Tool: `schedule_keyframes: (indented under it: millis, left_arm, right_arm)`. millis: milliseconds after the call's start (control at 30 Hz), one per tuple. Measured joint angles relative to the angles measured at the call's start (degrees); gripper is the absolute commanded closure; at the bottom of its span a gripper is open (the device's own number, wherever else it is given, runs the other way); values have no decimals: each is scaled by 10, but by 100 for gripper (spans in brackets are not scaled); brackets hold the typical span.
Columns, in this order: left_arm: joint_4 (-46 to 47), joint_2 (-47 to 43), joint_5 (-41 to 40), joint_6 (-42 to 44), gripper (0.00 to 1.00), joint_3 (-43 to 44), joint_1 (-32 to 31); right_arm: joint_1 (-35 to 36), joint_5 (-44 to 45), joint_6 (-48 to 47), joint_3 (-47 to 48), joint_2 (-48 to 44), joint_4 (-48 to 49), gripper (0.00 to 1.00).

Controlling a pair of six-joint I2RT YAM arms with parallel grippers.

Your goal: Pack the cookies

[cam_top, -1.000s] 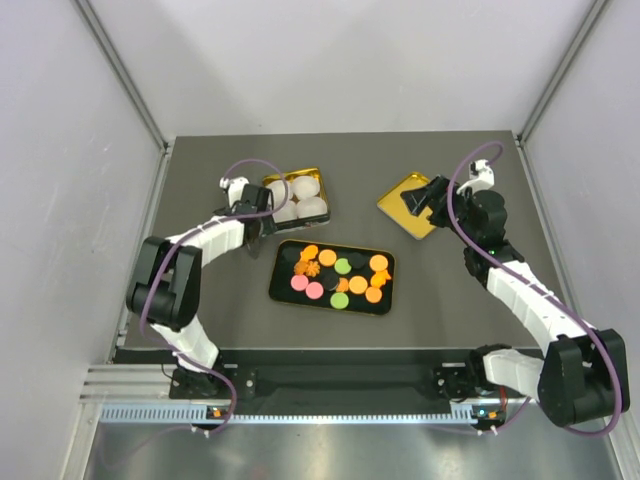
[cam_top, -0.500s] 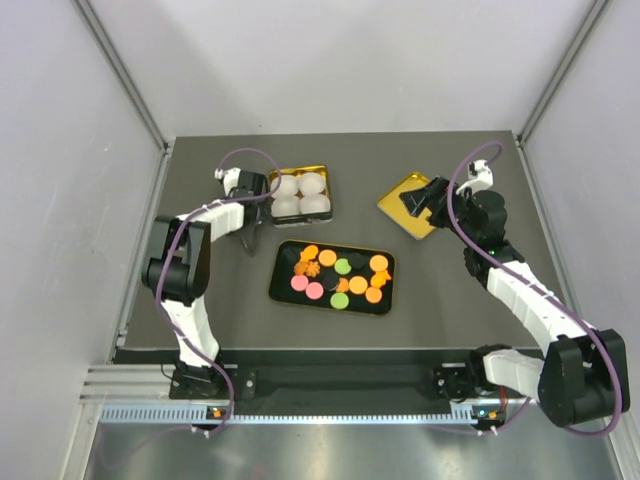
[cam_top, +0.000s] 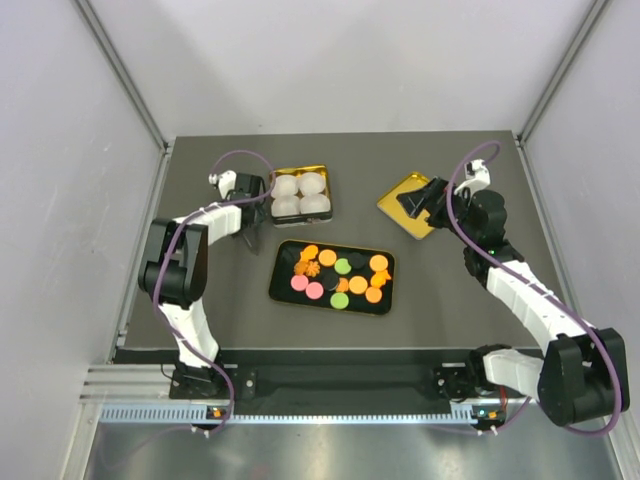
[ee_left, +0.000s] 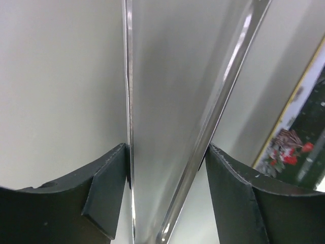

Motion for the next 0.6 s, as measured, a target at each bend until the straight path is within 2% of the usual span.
schedule_keyframes:
  millis: [67, 300, 600]
  left_arm:
    - [1, -6, 9, -9, 34, -6, 0]
    - [-2, -20, 23, -10, 23, -21, 0]
    - [-28, -20, 9, 17, 17, -17, 0]
  right_arm:
    - [0, -5, 0, 0, 2, 2, 0]
    - [0, -19, 0, 0, 9, 12, 0]
    - [0, -26, 1, 0, 12, 15, 0]
